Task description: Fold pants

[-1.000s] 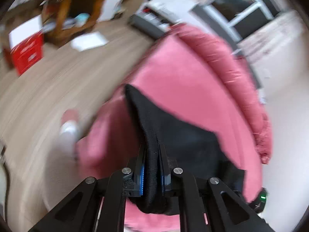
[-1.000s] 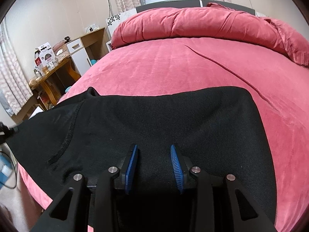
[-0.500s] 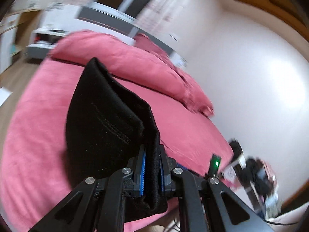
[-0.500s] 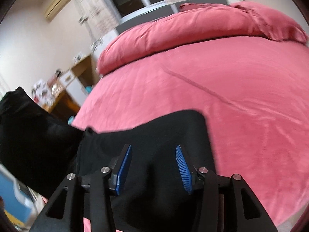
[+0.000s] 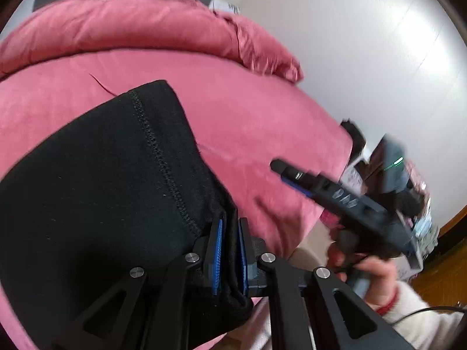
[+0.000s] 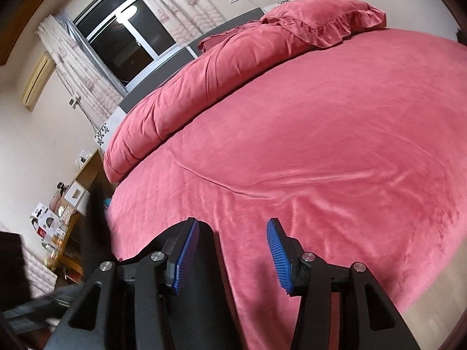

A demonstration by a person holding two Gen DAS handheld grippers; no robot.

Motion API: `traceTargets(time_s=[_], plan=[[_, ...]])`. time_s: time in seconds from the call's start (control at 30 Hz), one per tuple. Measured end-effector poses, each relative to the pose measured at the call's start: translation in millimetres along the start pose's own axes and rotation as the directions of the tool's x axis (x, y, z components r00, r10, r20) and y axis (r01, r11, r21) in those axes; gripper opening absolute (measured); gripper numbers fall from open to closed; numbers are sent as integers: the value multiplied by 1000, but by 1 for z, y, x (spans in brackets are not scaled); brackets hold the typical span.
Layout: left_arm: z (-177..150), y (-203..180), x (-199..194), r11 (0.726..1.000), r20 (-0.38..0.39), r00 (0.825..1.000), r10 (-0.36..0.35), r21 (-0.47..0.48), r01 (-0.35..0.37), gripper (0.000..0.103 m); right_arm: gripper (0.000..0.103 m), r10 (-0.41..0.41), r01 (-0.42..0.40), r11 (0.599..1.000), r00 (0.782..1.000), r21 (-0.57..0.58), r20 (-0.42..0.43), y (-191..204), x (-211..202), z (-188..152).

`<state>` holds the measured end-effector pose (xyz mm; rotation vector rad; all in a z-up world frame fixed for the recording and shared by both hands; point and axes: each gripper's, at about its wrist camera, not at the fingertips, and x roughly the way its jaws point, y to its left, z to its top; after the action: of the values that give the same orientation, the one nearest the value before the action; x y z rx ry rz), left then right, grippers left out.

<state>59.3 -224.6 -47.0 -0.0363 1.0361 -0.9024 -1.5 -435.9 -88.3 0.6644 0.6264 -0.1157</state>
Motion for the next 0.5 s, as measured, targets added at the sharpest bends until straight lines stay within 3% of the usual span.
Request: traceTargets(time_s=[0.1,0.17,0.2,0.3,0.37,0.5], plan=[[-8,-12,34,997,-90,995,-52,48,56,6,49,-1,1,1000,1000,11,-9,-5,2,-1],[-19,-26,50,994,-146,989,-15,106,30,17,49,0,0,1000,1000,21,-20,-7,5,-3],[-25,-29,49,991,-142,990,-13,128,32,17,49,3,-3,1000,1000,22,-26,-7,6,-4],[-36,-27,26,988,-95,995,-32,148,46,20,50,23,-23,1000,999,-12,-39,3,6,-8],[-40,-14,0,992,-31,998,-50,111,53,27,51,56,-59,995,997,-77,-52,20,7,-11],[-48,28,-49,999,85,995,50,5,-51,29,52,112,-135,977,984,-163,-139,47,24,-24]])
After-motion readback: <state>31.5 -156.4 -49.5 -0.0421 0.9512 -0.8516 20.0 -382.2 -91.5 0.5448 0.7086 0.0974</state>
